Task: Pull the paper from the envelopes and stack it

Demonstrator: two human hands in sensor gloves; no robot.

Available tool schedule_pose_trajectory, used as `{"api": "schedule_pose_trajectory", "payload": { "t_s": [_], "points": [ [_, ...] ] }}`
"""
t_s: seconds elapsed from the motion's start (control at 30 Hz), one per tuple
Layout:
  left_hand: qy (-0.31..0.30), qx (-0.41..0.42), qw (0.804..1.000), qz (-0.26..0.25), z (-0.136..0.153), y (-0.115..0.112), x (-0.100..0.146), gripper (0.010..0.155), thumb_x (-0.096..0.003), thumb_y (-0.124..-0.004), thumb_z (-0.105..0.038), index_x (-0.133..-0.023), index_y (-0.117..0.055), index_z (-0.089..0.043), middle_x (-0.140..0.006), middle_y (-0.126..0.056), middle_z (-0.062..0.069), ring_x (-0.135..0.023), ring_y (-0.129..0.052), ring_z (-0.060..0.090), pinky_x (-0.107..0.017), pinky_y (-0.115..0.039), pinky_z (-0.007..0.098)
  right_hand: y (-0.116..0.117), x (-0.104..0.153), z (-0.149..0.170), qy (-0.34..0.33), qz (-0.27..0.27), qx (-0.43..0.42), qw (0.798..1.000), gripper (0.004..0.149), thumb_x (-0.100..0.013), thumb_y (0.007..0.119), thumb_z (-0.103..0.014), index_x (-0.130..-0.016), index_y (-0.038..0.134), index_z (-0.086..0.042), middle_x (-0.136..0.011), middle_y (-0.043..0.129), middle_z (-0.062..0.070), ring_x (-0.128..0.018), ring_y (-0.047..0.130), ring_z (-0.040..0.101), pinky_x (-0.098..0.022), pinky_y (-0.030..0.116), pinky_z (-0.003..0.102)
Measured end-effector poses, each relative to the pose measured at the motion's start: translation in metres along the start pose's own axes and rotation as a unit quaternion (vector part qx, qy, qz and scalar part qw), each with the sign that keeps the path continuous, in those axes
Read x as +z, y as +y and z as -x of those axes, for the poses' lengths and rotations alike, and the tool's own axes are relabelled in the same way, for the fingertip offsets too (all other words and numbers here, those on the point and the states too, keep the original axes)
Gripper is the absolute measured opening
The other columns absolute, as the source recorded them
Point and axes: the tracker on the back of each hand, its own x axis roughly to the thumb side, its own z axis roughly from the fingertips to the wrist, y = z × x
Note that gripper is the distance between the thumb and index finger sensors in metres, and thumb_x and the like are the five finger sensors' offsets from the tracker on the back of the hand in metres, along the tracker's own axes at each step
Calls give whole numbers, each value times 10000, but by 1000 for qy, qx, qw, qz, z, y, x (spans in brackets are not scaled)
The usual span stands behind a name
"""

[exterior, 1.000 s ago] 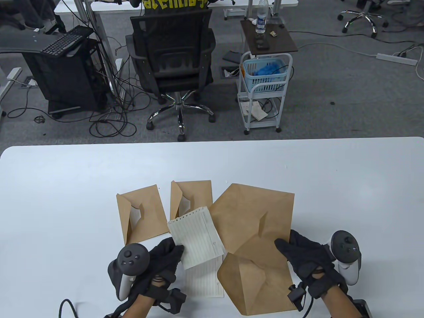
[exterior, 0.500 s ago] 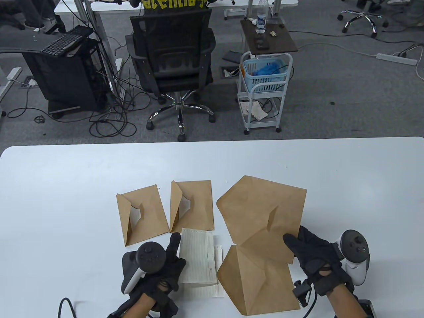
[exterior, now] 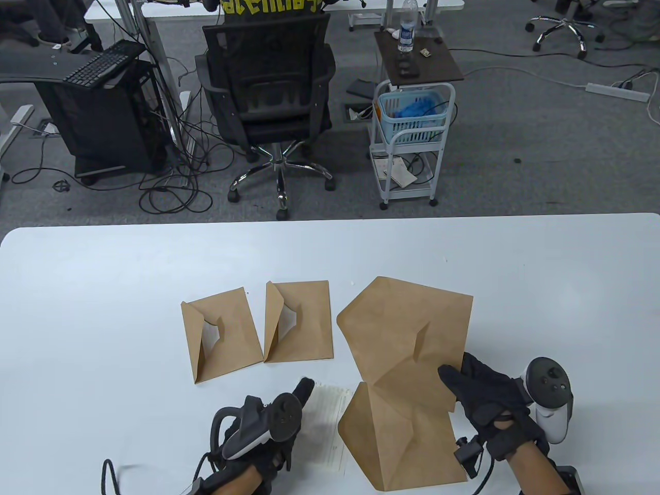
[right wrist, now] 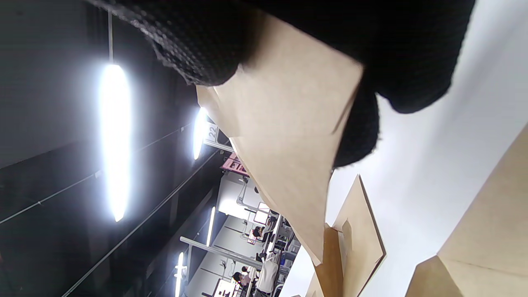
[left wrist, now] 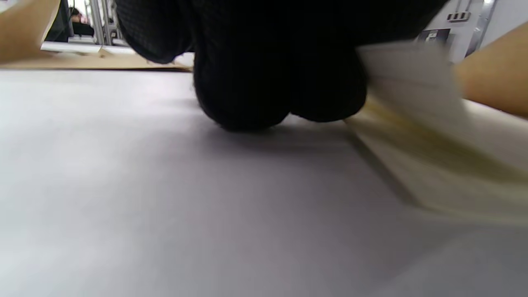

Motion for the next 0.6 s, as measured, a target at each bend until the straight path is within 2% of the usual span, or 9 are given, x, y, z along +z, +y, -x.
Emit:
{"api": "schedule_pose_trajectory", "payload": {
  "t_s": [0.07, 0.17, 0.23, 0.27, 0.33, 0.37, 0.43, 0.53, 0.6],
  "points": [
    [-4, -35, 999, 13, -6, -2, -2, 702, -497, -836, -329, -1040, -418, -484, -629, -1008, -22, -494, -1067, 232, -603, -736, 541, 0, 0, 0, 0, 0, 0, 1000, 403, -498, 812, -305, -870, 825, -151, -672, 999, 143, -430, 1085, 276, -422, 856, 490],
    [-8, -72, 997, 30, -12, -4, -5, 478, -503, -822, -344, -973, -744, -383, -635, -997, -19, -504, -1047, 235, -612, -715, 553, 1, -1, 0, 1, 0, 2, 1000, 402, -498, 812, -305, -869, 826, -151, -672, 1000, 143, -429, 1085, 274, -423, 857, 490],
    [-13, -79, 996, 30, -14, -6, -5, 521, -488, -850, -396, -992, -725, -349, -723, -947, -8, -597, -1000, 267, -649, -662, 581, 2, -1, 1, 1, -2, 5, 1000, 403, -498, 812, -306, -870, 825, -152, -672, 1000, 142, -430, 1085, 275, -422, 857, 490],
    [-13, -84, 996, 31, -15, -7, -4, 543, -487, -849, -418, -1006, -707, -351, -840, -876, 16, -724, -934, 301, -685, -607, 604, 3, -1, 1, 2, -4, 6, 1000, 401, -498, 812, -305, -868, 827, -151, -672, 1000, 142, -429, 1085, 275, -423, 857, 489],
    [-13, -89, 995, 41, -14, -9, -4, 561, -496, -822, -421, -1030, -661, -362, -1135, -560, 109, -1034, -634, 422, -765, -418, 658, 5, -2, 2, 4, -7, 10, 1000, 401, -498, 812, -306, -868, 826, -153, -672, 1000, 141, -430, 1085, 274, -423, 857, 489],
    [-10, -87, 995, 43, -13, -9, -4, 562, -497, -818, -429, -1031, -655, -366, -1188, -399, 126, -1088, -507, 436, -779, -355, 661, 6, -2, 2, 5, -9, 13, 1000, 401, -498, 812, -307, -868, 827, -151, -672, 1000, 143, -431, 1085, 275, -422, 857, 490],
    [-12, -81, 995, 51, -11, -9, -5, 592, -486, -807, -508, -1038, -641, -372, -1204, -261, 136, -1119, -381, 459, -784, -294, 668, 7, -3, 3, 7, -12, 15, 1000, 402, -498, 812, -307, -868, 826, -151, -674, 999, 143, -433, 1084, 276, -423, 856, 491],
    [-13, -55, 997, 57, -8, -11, -5, 582, -497, -767, -516, -1041, -634, -358, -1201, -291, 143, -1115, -402, 460, -782, -311, 663, 8, -3, 2, 8, -13, 17, 1000, 402, -499, 810, -307, -869, 825, -150, -676, 998, 143, -437, 1083, 277, -426, 855, 491],
    [-11, -24, 997, 78, -5, -9, -6, 595, -497, -762, -515, -1051, -628, -343, -1197, -337, 147, -1109, -427, 461, -781, -323, 662, 9, -4, 0, 9, -14, 17, 1000, 403, -500, 809, -306, -871, 824, -150, -679, 996, 145, -438, 1083, 278, -427, 854, 492]
  ]
}}
